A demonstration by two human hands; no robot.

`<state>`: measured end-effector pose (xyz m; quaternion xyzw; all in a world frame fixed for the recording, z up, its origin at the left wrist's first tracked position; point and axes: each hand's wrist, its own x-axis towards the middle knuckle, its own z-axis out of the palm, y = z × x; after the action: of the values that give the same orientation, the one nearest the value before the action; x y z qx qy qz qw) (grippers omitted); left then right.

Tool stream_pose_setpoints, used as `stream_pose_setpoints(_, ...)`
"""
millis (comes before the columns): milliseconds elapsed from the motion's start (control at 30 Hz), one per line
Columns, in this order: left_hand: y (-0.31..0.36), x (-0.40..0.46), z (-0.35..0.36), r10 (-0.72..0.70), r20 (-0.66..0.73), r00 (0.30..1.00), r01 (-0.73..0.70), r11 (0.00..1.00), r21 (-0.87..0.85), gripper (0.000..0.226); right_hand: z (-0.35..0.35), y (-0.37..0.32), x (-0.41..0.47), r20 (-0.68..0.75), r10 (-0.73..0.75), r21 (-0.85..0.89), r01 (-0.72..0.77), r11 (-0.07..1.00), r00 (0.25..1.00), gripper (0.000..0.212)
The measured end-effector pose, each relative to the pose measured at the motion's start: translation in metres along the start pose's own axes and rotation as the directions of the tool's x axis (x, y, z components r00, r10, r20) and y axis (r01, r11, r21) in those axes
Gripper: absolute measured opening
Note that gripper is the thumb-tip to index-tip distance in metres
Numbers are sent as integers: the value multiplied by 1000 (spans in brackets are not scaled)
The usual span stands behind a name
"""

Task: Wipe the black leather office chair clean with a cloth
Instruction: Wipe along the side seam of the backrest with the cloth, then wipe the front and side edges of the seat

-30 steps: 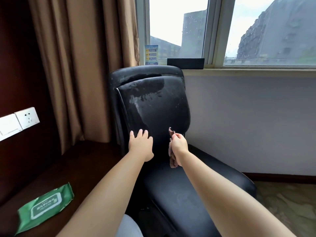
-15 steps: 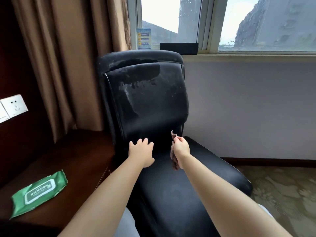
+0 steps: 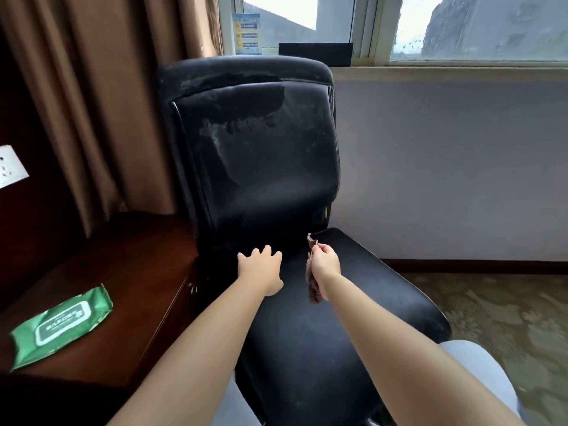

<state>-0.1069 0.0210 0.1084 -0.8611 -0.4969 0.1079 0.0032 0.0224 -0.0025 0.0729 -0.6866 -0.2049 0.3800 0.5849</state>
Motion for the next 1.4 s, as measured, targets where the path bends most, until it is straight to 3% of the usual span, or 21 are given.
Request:
stream_pose_setpoints(433, 32, 27, 60, -2, 220, 975, 7, 1000, -20, 71, -18, 65, 23, -33, 104, -123, -108, 987, 994, 22)
stream_pose_setpoints(533, 43, 32, 76, -14, 312, 950, 44, 995, -88, 67, -27, 77, 33, -47, 40, -349, -54, 936, 998, 28)
stream_pose_setpoints(633, 51, 38, 100, -27, 420, 907, 114, 976, -184, 64, -40, 87, 37, 1, -82, -597, 66, 799, 997, 31)
stream_pose_setpoints(733, 55, 42, 131, -18, 494, 869, 152, 961, -231, 63, -46, 103, 45, 56, -149, -680, 147, 718, 987, 30)
stream_pose_setpoints(867, 62, 35, 169, -34, 401, 915, 133, 966, -220, 67, -52, 132, 49, 101, -128, -713, 162, 683, 987, 30)
stream_pose_setpoints(1033, 52, 47, 180, 39, 319, 947, 31, 977, -209, 65, -44, 148, 52, 50, -218, -787, 173, 592, 975, 28)
stream_pose_setpoints(1400, 45, 65, 194, 99, 266, 959, -51, 982, -181, 69, -33, 153, 59, -62, -297, -779, 139, 611, 953, 22)
